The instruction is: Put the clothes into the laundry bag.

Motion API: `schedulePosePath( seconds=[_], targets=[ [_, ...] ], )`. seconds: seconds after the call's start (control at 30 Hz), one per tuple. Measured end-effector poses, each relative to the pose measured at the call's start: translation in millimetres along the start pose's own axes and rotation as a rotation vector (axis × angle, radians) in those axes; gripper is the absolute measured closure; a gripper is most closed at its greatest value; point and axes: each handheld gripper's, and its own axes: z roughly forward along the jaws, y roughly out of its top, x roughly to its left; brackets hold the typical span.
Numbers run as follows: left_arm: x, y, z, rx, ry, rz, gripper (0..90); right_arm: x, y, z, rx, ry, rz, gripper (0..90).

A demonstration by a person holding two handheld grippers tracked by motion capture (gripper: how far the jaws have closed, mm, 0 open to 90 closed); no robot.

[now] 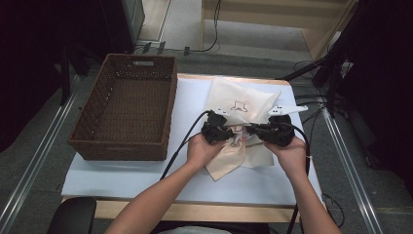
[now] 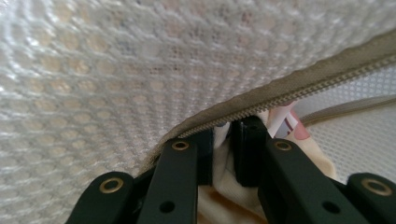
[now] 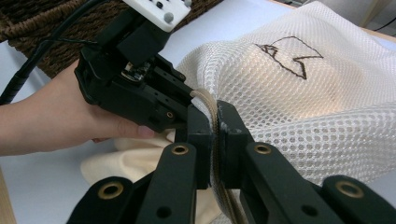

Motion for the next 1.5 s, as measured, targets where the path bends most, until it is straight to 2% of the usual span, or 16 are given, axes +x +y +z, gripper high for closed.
schedulePosePath(
  seconds=[0.17,0.3,0.4,0.5,0.6,0.7,0.83,0.93,1.03,1.17,1.27,1.4,1.5],
  targets=[
    [-1.4,-0.7,2.5,0.009,0.007,0.014,80.9,0.8,0.2,0.9,0.002,0.003,-0.006,87.1],
    [-1.2,1.1,3.2,0.014,0.005,-0.019,81.2,1.1,0.4,1.0,0.003,0.005,-0.004,87.1],
    [-2.2,8.2,-1.2,0.018,-0.001,-0.053,81.7,0.4,0.3,0.2,-0.004,0.009,-0.003,87.2],
    [-7.6,15.8,-6.1,-0.005,0.002,-0.045,81.9,-1.4,0.1,-0.5,-0.007,0.009,0.003,87.2],
    [-15.4,21.0,-10.9,-0.065,0.004,-0.041,82.0,-2.2,-0.2,-0.9,-0.009,0.009,0.001,87.2],
    [-19.4,25.0,-11.9,-0.1,0.012,-0.038,82.0,-2.7,-0.4,-1.2,-0.01,0.01,0.01,87.2],
    [-14.7,23.4,-0.3,-0.098,0.016,-0.04,81.7,-2.5,-0.4,-1.6,-0.006,0.01,0.009,87.2],
    [-9.7,22.0,4.7,-0.078,-0.014,-0.079,79.8,-3.4,-1.2,-0.3,0.007,0.012,0.013,87.0],
    [-8.0,23.7,-2.3,-0.07,-0.068,-0.105,73.0,-5.8,-2.5,0.0,0.014,0.012,0.022,87.2],
    [-11.4,23.8,-17.1,-0.054,-0.096,-0.056,57.4,-9.0,-3.0,-3.4,-0.001,0.006,0.026,87.2],
    [-15.1,20.8,-27.3,-0.027,-0.127,-0.054,48.9,-10.4,-3.3,-4.1,-0.002,0.003,0.033,87.1],
    [-18.0,18.1,-39.6,-0.033,-0.103,0.005,38.6,-10.1,-3.2,-3.3,-0.001,-0.002,0.027,87.1],
    [-19.1,15.4,-53.1,-0.048,-0.127,0.01,35.0,-9.7,-3.2,-3.2,-0.002,-0.002,0.024,87.1]
  ],
)
